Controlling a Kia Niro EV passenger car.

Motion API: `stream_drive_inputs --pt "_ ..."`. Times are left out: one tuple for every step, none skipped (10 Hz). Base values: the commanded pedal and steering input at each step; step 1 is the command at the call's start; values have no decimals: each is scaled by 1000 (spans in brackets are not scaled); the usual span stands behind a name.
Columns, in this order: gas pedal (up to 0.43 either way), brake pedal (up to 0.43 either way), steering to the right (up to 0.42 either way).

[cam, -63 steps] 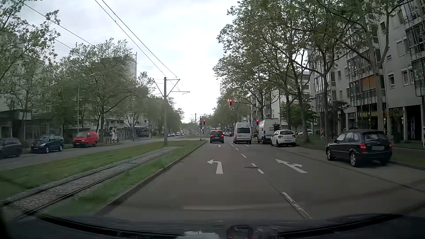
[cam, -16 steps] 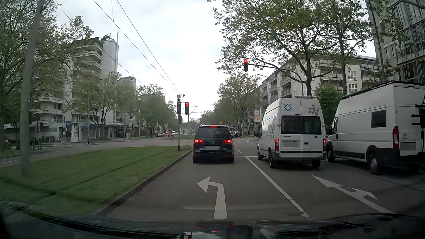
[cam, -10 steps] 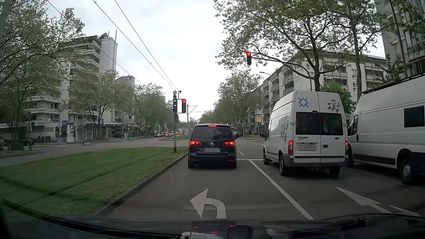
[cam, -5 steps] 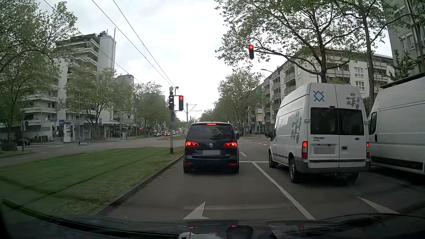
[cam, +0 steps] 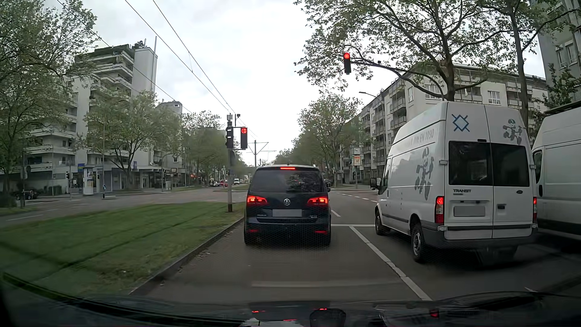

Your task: Follow the waypoints while adhering to traffic rules and regulations

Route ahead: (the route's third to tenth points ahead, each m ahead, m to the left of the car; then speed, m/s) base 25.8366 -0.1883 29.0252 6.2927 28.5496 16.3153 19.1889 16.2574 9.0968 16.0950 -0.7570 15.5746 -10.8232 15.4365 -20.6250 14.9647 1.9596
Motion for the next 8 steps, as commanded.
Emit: stream_drive_inputs --pt "0 128 -4" --pt "0 122 -4" --pt "0 122 -4" --pt "0 122 -4" --pt "0 122 -4" --pt "0 116 -3" --pt "0 122 -3" --pt "0 116 -4"
